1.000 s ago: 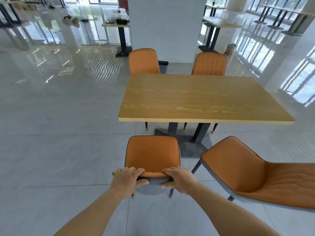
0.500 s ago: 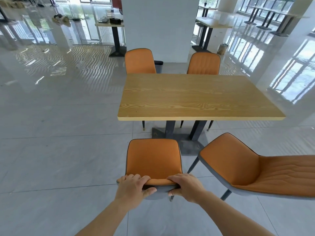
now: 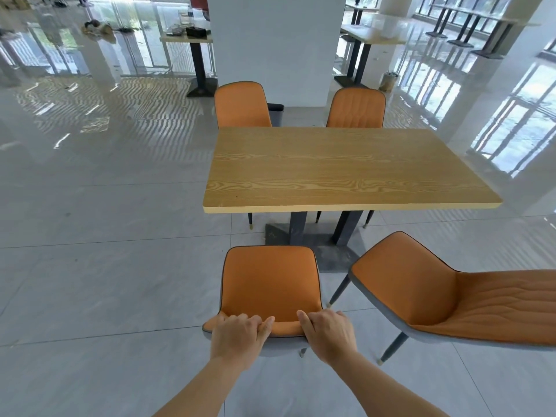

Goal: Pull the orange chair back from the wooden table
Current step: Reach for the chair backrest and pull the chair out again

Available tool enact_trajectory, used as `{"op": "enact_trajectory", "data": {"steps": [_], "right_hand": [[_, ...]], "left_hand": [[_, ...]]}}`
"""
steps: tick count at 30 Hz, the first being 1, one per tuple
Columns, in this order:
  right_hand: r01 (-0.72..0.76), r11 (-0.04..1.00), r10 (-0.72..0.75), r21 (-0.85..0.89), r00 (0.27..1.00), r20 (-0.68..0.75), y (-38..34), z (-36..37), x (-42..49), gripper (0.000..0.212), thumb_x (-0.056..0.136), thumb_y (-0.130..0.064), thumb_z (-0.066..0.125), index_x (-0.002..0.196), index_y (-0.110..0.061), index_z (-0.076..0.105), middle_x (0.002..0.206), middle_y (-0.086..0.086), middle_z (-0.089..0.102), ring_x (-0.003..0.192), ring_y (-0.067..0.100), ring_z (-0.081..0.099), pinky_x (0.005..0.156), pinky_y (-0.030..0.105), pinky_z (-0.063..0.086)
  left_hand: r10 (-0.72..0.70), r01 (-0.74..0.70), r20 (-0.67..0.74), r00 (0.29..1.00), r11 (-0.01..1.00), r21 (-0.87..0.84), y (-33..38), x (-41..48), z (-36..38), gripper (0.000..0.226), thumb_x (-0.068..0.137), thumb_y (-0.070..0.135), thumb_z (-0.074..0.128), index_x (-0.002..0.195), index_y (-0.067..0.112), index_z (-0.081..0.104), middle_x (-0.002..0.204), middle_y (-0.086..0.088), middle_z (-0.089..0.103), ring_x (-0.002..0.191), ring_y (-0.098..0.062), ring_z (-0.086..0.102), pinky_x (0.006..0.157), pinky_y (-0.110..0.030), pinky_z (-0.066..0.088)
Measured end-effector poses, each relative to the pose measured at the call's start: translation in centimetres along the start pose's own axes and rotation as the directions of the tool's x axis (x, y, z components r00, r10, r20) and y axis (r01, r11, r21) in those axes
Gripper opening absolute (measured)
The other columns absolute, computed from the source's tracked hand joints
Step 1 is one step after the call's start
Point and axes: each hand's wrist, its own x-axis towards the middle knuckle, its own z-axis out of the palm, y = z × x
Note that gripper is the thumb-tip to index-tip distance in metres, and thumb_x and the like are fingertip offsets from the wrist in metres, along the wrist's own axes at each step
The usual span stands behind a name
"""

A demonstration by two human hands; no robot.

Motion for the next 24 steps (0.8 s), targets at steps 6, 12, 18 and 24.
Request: {"op": "enact_trajectory", "data": {"steps": [6, 12, 18, 24], "right_hand": [[0.007, 0.999, -0.009, -0.035, 0.999, -0.043, 1.3, 1.2, -0.1, 0.068, 0.095, -0.062, 0.012, 0.048, -0.022, 0.040, 0.051, -0.003, 0.048, 0.053, 0.016, 0.046, 0.075, 0.036, 0.049], [0.007, 0.999, -0.009, -0.048, 0.999, -0.037, 1.4, 1.2, -0.1, 0.069, 0.095, -0.062, 0.014, 0.050, -0.020, 0.043, 0.050, -0.003, 0.049, 0.051, 0.015, 0.045, 0.072, 0.036, 0.050], [-0.011, 0.999, 0.009, -0.052, 0.999, -0.033, 1.2, 1.4, -0.6, 0.070, 0.097, -0.062, 0.020, 0.052, -0.019, 0.052, 0.050, -0.005, 0.052, 0.052, 0.013, 0.050, 0.070, 0.035, 0.052], [-0.058, 0.998, 0.055, -0.033, 0.996, -0.075, 0.6, 1.2, -0.9, 0.066, 0.099, -0.058, 0.026, 0.052, -0.018, 0.050, 0.051, -0.004, 0.054, 0.053, 0.016, 0.047, 0.067, 0.038, 0.051]], "left_hand": [[0.016, -0.014, -0.061, 0.998, 0.999, 0.031, 0.2, -0.4, 1.4, 0.078, 0.100, 0.065, 0.011, 0.056, 0.029, 0.064, 0.045, 0.007, 0.052, 0.042, -0.012, 0.047, 0.050, -0.029, 0.032], [0.045, -0.043, -0.082, 0.996, 0.999, 0.023, 0.4, -0.4, 1.3, 0.070, 0.100, 0.061, 0.017, 0.056, 0.028, 0.061, 0.046, 0.009, 0.051, 0.043, -0.011, 0.034, 0.048, -0.026, 0.026], [0.070, -0.068, -0.092, 0.993, 0.997, 0.020, 0.3, -0.7, 1.4, 0.067, 0.100, 0.058, 0.022, 0.052, 0.028, 0.058, 0.043, 0.010, 0.047, 0.041, -0.010, 0.028, 0.046, -0.023, 0.023], [0.085, -0.085, -0.025, 0.996, 0.996, 0.005, 0.3, -0.7, 0.8, 0.063, 0.098, 0.055, 0.030, 0.050, 0.026, 0.058, 0.041, 0.008, 0.047, 0.040, -0.011, 0.026, 0.042, -0.025, 0.023]]}}
